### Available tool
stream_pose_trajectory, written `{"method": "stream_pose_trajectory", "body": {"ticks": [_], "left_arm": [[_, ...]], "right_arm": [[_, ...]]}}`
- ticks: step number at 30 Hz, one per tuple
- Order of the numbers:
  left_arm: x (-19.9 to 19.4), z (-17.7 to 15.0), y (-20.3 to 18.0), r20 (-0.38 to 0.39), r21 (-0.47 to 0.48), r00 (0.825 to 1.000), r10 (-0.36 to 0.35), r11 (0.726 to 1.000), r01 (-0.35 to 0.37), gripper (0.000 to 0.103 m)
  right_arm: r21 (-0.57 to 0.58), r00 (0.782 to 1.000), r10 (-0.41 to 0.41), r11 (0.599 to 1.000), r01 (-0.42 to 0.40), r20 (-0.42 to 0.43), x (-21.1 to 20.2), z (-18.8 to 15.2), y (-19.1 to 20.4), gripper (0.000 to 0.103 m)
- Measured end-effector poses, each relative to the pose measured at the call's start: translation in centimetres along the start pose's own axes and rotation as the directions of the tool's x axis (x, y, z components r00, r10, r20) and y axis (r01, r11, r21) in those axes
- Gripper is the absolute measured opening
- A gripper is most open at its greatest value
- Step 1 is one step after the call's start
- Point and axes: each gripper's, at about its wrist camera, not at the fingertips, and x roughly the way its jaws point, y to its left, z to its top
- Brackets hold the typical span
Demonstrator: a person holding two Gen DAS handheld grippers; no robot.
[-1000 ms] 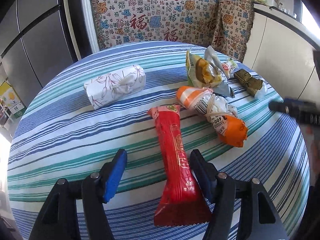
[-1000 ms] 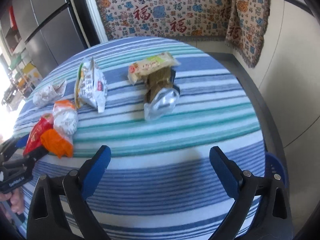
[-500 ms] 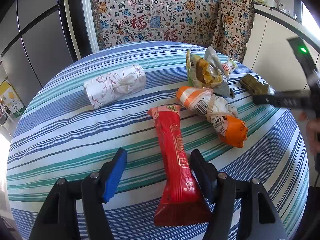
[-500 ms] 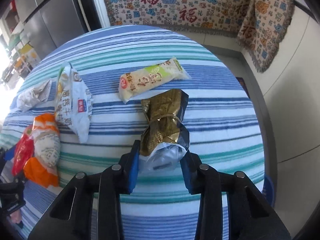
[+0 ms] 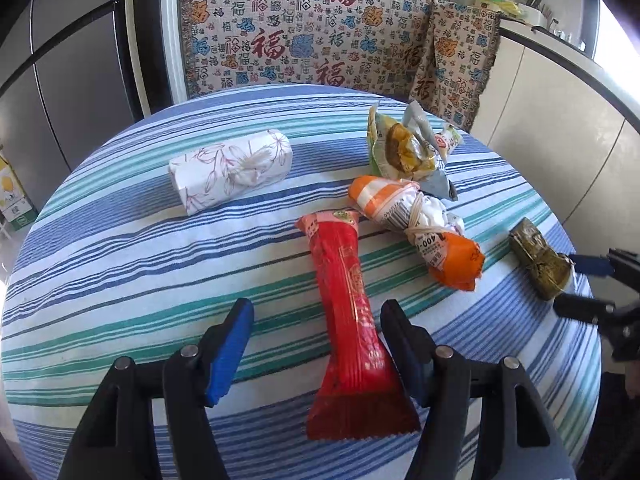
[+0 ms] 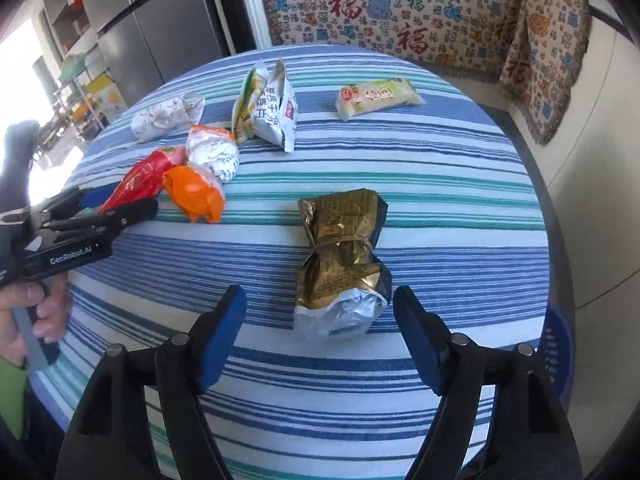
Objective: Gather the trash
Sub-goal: 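Grasp the gold foil package with the right tool, then carry the red wrapper and gold package to the blue basket and release both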
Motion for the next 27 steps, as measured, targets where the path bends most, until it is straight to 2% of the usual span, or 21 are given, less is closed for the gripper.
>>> {"method": "stream_pose_trajectory", "body": {"ticks": [6, 11, 12, 13, 14, 15, 16, 17, 18, 27], "left_arm": [[-0.9, 1.0, 0.2, -0.055, -0.01, 0.994, -0.094, 0.996, 0.093, 0.068], [-0.2, 2.3, -0.6, -0.123, 0.031, 0.989, -0.078, 0.996, 0.083, 0.066], [-0.1, 2.4, -0.7, -0.126, 0.038, 0.99, -0.067, 0.997, 0.072, 0.064], [-0.2, 2.4, -0.7, -0.128, 0.042, 0.99, -0.067, 0.996, 0.073, 0.049], [-0.2, 2.4, -0.7, -0.134, 0.041, 0.988, -0.074, 0.996, 0.08, 0.039], [-0.2, 2.4, -0.6, -0.138, 0.034, 0.987, -0.082, 0.996, 0.088, 0.019], [-0.4, 2.3, -0.4, -0.137, 0.024, 0.987, -0.087, 0.996, 0.091, 0.017], [-0.6, 2.2, -0.3, -0.129, 0.017, 0.988, -0.089, 0.996, 0.092, 0.016], [-1.0, 2.0, -0.2, -0.121, 0.014, 0.988, -0.091, 0.996, 0.094, 0.015], [-5.0, 0.7, -1.6, -0.048, 0.015, 0.991, -0.124, 0.992, 0.125, 0.013]], "right_arm": [[-0.022, 0.996, 0.027, 0.999, -0.03, -0.09, -0.1, 2.0, -0.3, 0.08], [-0.035, 0.986, -0.012, 0.999, 0.006, -0.167, 1.3, 3.8, -0.3, 0.079], [-0.035, 0.984, -0.018, 0.999, 0.012, -0.178, 1.5, 3.9, -0.2, 0.079], [-0.037, 0.982, -0.017, 0.999, 0.01, -0.189, 1.8, 4.1, -0.2, 0.079], [-0.039, 0.981, -0.013, 0.999, 0.005, -0.195, 1.9, 4.2, 0.0, 0.077], [-0.044, 0.979, -0.013, 0.999, 0.004, -0.201, 2.0, 4.1, 0.0, 0.068], [-0.049, 0.978, -0.015, 0.999, 0.005, -0.209, 2.1, 4.1, 0.1, 0.06], [-0.054, 0.977, -0.022, 0.999, 0.01, -0.213, 2.3, 4.1, 0.1, 0.037], [-0.056, 0.978, -0.033, 0.998, 0.021, -0.206, 2.2, 4.0, 0.1, 0.031], [-0.007, 0.995, 0.006, 1.0, -0.007, -0.101, -1.5, 2.7, -0.7, 0.029]]}}
